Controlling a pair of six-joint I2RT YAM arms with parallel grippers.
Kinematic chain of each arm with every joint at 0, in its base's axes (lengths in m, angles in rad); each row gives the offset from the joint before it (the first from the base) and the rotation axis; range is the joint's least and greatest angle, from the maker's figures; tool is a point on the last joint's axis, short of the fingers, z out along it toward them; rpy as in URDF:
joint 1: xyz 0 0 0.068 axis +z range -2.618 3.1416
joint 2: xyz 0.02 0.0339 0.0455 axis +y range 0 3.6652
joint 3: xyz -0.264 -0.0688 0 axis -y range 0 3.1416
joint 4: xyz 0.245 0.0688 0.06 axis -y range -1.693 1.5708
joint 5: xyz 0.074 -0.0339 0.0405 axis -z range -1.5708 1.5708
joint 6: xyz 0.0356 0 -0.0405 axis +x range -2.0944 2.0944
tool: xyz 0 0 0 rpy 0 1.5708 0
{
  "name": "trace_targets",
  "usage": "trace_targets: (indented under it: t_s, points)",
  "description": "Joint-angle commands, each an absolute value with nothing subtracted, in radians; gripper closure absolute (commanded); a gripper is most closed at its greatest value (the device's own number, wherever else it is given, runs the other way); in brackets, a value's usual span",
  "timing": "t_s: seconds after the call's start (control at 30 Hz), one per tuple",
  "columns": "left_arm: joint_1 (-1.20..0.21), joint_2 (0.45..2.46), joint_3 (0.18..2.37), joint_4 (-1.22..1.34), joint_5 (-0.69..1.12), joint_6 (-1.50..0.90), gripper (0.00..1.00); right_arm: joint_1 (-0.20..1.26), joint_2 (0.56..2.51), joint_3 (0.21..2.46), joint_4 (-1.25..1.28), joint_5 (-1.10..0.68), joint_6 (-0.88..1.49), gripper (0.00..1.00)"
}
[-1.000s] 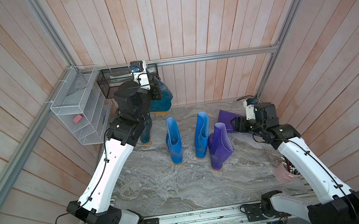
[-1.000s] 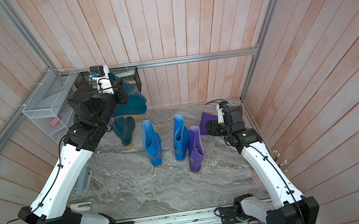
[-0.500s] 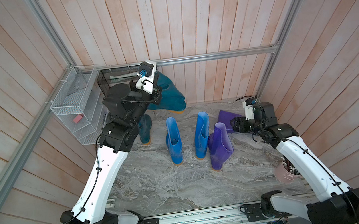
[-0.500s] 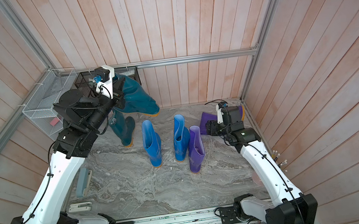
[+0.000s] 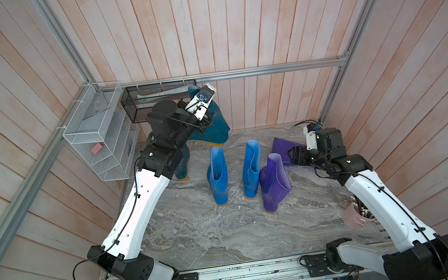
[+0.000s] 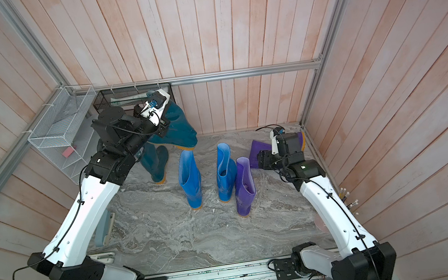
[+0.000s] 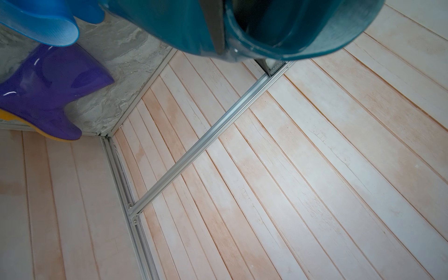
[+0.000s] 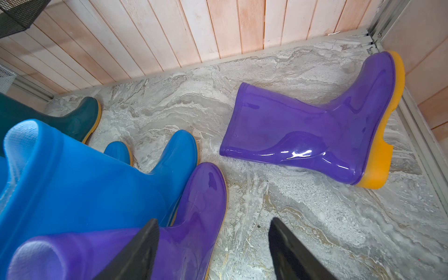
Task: Match and arrange rain boots in pairs
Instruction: Pair a pair of rain boots at the center of the board.
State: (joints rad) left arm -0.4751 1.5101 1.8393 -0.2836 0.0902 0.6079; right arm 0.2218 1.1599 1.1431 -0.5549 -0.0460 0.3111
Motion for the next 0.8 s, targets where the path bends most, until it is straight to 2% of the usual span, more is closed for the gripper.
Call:
trace_targets:
  t_s: [0.0, 0.43, 0.77]
  points:
    - [-0.462, 1.516, 1.884, -0.127, 0.122, 0.681, 1.00, 0.227, 1.162, 1.131, -0.584, -0.022, 0.313, 0.27]
    - [-0.434, 1.643, 1.884, -0.012, 0.106, 0.718, 1.00, 0.227, 1.192, 1.149, -0.581, -0.016, 0.305, 0.27]
    - [-0.431, 1.609, 1.884, 0.109, 0.129, 0.648, 1.00, 0.227, 1.202, 1.148, -0.575, -0.015, 0.298, 0.27]
